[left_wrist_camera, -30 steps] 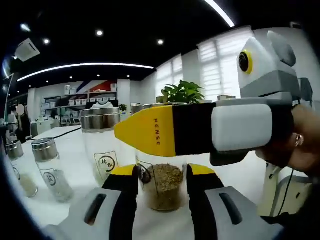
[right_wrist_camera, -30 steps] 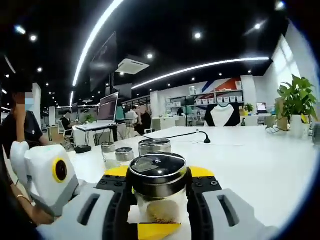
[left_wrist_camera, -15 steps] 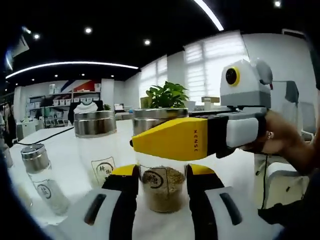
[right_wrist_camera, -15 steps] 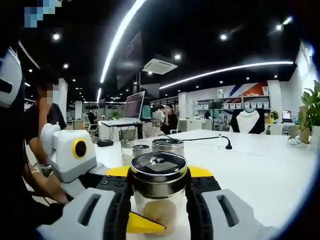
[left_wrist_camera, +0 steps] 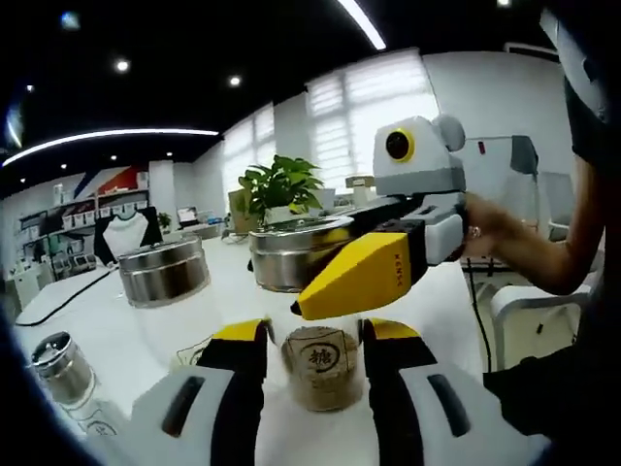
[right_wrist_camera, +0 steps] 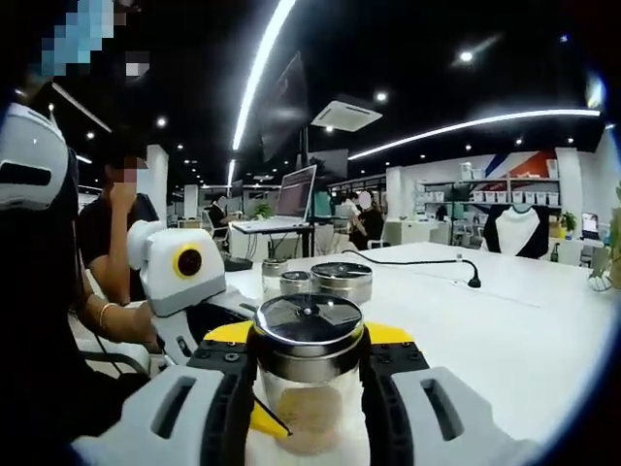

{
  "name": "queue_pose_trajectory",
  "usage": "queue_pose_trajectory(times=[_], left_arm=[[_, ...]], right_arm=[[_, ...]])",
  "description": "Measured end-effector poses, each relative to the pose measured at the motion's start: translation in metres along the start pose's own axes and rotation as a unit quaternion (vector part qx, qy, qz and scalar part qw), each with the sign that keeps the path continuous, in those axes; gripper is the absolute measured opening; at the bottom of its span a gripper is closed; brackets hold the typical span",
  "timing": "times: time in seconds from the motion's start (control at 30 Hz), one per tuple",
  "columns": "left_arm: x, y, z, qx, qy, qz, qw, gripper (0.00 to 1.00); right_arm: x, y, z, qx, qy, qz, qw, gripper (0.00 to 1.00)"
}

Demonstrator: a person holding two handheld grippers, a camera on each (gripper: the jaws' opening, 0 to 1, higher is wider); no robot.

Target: Rotate the seasoning bottle until the label or dispensing opening points toward the visible target arrow and the bottle remains upright within the marked orientation range

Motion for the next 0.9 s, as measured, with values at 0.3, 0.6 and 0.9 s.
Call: queue_pose_trajectory(times=[0.3,0.6,0.9], left_arm=[[-0.006,-0.001,0.004,0.008,0.038,0.001,0.9992,0.41],[0.002,0.003,0.008,0.026,0.002,-0.044,0.9987,0.40],[0.011,0.005,0.012,0.042,-0.034,-0.073,0.9959,0.40]], right_arm=[[0.002,0.000,0.000,-0.004,0.003,0.004,1.0000,0.39],[0.002,0.004,-0.010,0.002,0.029,0.037,0.9989,0.40],[0.002,0.005,-0.022,0.006,0.045,0.048,0.9978,0.40]])
Point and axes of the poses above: the point that each gripper's makers call its tool centre point, and the gripper's own axes: z roughly forward along the fingers, x roughly to its right, y roughly out of its underside, the point moved 10 cm from there along -z, roughly backward along the fingers, and after that the axes turned 15 degrees about -x, right-handed, at the moved point
